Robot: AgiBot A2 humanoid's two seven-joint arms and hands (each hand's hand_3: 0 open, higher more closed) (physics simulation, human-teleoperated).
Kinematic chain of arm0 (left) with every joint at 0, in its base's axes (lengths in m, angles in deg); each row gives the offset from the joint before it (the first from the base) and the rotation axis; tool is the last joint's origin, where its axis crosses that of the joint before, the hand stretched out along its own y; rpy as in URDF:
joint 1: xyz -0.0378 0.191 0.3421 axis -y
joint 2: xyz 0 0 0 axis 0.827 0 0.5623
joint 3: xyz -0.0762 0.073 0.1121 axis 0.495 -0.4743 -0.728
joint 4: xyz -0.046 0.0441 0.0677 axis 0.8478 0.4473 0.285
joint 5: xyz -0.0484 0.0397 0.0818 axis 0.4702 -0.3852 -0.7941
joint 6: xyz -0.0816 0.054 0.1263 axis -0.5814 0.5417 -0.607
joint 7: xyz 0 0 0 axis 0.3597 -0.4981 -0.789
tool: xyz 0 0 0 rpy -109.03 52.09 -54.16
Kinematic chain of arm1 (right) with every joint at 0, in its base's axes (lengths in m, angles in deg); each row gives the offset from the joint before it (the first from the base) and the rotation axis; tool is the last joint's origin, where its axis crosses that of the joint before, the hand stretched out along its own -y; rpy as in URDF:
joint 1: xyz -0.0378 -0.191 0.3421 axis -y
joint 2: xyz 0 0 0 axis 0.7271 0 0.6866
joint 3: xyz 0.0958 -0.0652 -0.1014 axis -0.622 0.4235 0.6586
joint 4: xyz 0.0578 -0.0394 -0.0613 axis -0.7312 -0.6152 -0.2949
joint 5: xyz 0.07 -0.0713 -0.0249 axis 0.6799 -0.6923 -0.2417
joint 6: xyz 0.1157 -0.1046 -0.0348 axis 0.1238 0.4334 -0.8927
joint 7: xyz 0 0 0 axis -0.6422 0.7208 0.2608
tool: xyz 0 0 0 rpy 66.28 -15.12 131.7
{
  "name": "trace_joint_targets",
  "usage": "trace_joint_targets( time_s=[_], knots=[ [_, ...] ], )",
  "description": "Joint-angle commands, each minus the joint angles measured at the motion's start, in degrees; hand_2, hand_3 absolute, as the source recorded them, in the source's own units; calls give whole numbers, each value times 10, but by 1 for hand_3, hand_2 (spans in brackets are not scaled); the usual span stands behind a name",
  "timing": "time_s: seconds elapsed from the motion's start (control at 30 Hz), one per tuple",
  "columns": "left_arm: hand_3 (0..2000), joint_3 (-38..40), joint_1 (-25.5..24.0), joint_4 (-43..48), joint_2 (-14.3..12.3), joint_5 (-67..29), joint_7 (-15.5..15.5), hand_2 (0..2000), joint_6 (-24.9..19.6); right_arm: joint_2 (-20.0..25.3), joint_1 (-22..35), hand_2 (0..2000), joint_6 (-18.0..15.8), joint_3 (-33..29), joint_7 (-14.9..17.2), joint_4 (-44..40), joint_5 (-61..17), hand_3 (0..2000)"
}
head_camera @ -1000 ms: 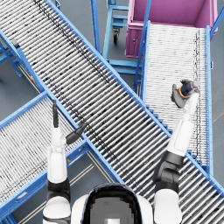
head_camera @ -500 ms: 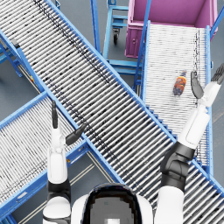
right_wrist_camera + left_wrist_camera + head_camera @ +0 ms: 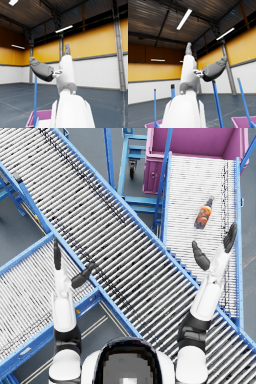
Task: Pick up the oil and place it on the left assembly line, put the cola on the right, and keep Sprite still
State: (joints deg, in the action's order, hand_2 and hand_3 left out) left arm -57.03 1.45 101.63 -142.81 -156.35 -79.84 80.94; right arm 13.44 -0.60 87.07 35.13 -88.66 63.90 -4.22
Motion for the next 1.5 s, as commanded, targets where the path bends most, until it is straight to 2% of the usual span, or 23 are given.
trace_joint_targets(
  time_s=[0.03,0.2,0.23,0.27,0.3,0.33,0.47,0.77,1.2,1.5],
  knots=[
    [0,11,32,-24,2,0,0,0,0,7,-42,0,0,17,0,57,0,0],
    [0,8,45,-33,2,0,0,0,0,14,-85,0,0,36,0,96,0,0],
    [0,5,29,-28,1,0,0,0,0,15,-93,0,0,41,0,100,0,0],
    [0,6,41,-29,1,0,0,0,0,16,-97,0,0,47,0,105,0,0],
    [0,8,37,-24,1,0,0,0,0,15,-87,0,0,35,0,88,0,0],
    [0,6,31,-20,0,0,0,0,0,16,-97,0,0,48,0,108,0,0],
    [0,1,17,-26,3,11,-2,0,2,14,-106,0,-2,49,2,98,10,0],
    [0,-46,-55,-35,42,121,-21,0,21,-22,-160,0,-20,111,21,98,112,0],
    [0,-130,-177,-50,112,317,-54,0,54,-85,-251,0,-53,223,54,101,293,0],
    [0,-140,-190,-52,119,340,-57,0,58,-92,-261,0,-57,236,58,101,314,0]
  ],
)
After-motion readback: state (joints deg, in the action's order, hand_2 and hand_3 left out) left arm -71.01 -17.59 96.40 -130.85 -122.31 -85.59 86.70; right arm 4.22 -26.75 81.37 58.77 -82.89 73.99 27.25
